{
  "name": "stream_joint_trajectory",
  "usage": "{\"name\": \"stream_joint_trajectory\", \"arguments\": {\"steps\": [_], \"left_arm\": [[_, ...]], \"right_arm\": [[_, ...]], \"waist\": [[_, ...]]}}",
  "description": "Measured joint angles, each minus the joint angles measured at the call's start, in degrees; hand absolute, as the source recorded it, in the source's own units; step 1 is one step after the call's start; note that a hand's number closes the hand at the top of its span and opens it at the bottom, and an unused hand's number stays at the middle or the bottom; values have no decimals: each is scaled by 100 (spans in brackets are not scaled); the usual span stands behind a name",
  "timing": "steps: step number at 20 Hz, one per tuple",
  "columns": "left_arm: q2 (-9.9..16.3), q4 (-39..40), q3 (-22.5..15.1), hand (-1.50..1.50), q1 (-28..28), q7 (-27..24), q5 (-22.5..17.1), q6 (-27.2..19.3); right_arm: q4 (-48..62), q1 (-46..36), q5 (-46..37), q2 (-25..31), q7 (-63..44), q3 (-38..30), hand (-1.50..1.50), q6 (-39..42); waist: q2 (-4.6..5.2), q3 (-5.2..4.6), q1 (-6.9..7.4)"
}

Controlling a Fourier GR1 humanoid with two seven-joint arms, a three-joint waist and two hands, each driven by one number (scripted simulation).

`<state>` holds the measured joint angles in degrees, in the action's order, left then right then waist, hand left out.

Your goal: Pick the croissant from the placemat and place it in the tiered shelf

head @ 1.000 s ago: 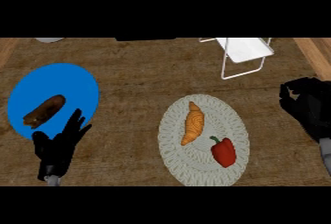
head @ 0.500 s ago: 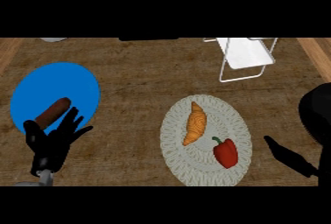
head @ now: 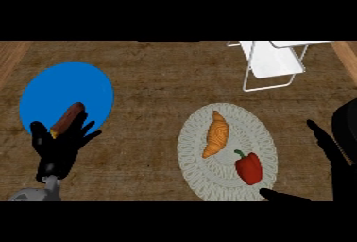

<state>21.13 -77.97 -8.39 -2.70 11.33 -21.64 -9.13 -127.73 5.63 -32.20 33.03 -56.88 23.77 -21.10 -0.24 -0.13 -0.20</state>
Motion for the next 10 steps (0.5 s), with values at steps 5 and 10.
{"name": "stream_joint_trajectory", "arguments": {"steps": [5,10], "left_arm": [[-3,125,-10,0,-142,6,29,109],[-90,85,-70,0,-182,53,112,26]], "right_arm": [[211,-815,-592,-472,-869,356,-150,692],[1061,-1626,-1125,-1087,-1236,331,-150,1044]], "waist": [[15,-3,96],[23,5,178]]}}
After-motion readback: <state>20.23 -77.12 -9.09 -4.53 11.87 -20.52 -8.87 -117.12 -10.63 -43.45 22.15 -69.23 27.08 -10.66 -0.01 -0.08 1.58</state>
